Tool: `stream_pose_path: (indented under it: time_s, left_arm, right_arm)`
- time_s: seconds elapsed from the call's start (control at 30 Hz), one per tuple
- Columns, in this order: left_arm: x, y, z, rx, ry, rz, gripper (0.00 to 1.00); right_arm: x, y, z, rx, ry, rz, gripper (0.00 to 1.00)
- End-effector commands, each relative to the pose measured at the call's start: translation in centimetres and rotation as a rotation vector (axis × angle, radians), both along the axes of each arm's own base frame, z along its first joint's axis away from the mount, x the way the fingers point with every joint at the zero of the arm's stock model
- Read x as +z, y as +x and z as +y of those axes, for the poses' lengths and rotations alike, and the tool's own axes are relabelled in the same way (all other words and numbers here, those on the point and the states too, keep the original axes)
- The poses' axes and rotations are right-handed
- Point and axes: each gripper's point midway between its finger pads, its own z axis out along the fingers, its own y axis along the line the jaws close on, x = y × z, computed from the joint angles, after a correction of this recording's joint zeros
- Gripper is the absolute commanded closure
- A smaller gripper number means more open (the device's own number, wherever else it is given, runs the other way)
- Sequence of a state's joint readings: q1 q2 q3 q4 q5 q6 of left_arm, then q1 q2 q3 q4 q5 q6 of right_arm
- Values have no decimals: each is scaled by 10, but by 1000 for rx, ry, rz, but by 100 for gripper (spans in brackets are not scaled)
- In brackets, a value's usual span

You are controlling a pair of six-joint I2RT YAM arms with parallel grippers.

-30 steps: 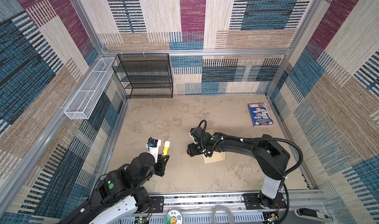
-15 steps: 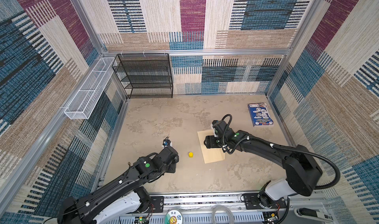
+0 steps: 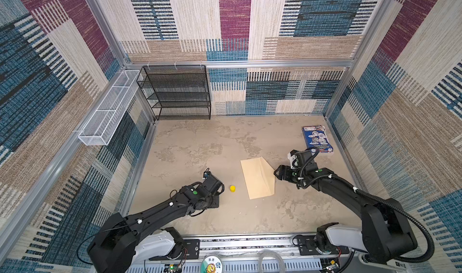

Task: Place the letter into the envelope and seal it
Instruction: 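Move the right gripper over the envelope while the left lowers the glue stick, then set the glue stick down beside the yellow cap with the left gripper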

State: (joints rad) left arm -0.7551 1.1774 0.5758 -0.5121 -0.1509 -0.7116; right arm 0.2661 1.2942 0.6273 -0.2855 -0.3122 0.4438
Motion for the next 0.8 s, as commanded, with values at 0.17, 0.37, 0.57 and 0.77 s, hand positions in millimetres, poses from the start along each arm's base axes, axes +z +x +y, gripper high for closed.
stream_pose_path:
  time_s: [0.17,0.37,0.57,0.77]
  left_arm:
    - [-9,7,-9,18,-47,2,57]
    - [-1,11,-16,7,-85,-19,52]
    - [17,17,-31,-22,-165,-60,50]
    - [45,30,-47,-57,-206,-97,47]
  right_arm:
    - [6,7,34,130,183,-73,24]
    - [13,8,42,163,235,-97,28]
    - [21,5,50,203,285,-114,33]
    - [21,3,51,212,292,-113,36]
